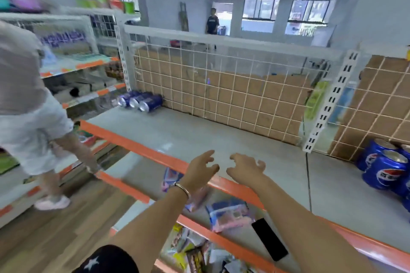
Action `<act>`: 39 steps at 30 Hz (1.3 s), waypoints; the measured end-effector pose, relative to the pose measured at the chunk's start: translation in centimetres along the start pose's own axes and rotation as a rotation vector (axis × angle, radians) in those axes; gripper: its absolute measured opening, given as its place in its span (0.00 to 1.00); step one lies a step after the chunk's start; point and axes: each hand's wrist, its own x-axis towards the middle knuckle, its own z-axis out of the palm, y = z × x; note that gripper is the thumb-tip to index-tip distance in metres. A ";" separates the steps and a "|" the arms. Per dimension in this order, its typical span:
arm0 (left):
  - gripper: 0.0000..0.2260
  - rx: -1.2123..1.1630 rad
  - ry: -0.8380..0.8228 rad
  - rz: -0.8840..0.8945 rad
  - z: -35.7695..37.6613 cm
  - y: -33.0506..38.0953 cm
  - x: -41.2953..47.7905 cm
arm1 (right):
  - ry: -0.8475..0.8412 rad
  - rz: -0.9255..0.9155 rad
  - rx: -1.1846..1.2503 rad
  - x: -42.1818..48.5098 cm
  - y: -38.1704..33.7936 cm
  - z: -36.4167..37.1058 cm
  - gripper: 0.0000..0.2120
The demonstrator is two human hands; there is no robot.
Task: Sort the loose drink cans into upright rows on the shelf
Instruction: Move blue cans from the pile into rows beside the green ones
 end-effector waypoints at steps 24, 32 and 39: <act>0.10 0.075 0.356 -0.182 -28.6 -17.8 27.5 | -0.323 0.090 0.682 30.6 -29.5 4.8 0.16; 0.15 0.181 0.386 -0.122 -28.1 -19.4 34.9 | -0.209 0.287 1.043 35.2 -34.1 5.7 0.25; 0.18 0.361 0.467 -0.109 -26.0 -21.1 37.3 | -0.094 0.301 1.071 39.6 -36.3 6.9 0.40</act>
